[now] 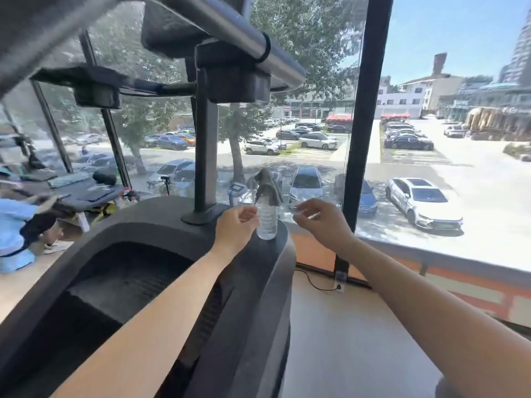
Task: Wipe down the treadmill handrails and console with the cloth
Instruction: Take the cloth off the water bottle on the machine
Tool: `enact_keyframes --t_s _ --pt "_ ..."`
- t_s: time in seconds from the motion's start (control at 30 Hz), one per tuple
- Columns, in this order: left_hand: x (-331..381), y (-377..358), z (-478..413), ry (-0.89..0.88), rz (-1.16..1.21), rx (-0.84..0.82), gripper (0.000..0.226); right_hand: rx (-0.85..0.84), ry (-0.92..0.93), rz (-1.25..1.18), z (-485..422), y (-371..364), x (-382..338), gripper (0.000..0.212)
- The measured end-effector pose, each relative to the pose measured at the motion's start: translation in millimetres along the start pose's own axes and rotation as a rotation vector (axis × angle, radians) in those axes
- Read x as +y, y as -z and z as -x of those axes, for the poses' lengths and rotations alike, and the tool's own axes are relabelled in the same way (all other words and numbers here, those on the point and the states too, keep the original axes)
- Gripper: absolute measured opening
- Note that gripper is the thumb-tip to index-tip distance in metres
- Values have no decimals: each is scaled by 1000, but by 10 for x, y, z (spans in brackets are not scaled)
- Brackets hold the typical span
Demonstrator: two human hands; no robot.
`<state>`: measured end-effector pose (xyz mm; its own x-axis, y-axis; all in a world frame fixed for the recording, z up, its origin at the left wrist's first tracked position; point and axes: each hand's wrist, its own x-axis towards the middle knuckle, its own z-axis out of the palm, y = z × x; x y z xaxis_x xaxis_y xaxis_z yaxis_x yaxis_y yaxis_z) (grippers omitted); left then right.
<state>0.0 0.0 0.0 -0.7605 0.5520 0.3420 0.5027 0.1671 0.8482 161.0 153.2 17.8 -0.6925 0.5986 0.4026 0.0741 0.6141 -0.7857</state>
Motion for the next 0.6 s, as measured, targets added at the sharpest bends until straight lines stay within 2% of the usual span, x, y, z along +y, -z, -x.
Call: enact_keyframes --t_s 0.13,0.27,0.33,0.47,0.6 --pt "-69 -116 -590 45 -52 74 30 -43 -93 -8 -570 -237 101 34" --pt "-154 -301 -1030 60 -146 -5 57 -110 -126 18 -1030 -410 223 47" --pt "-189 -376 -1199 41 -177 -20 61 -119 -138 33 -1215 -481 283 51" --pt "-200 -492 -1388 -28 -189 12 41 -172 -108 46 -1478 -586 384 49" --pt "-114 -502 -1478 -67 -249 195 9 -171 -73 101 -1677 -609 477 20"
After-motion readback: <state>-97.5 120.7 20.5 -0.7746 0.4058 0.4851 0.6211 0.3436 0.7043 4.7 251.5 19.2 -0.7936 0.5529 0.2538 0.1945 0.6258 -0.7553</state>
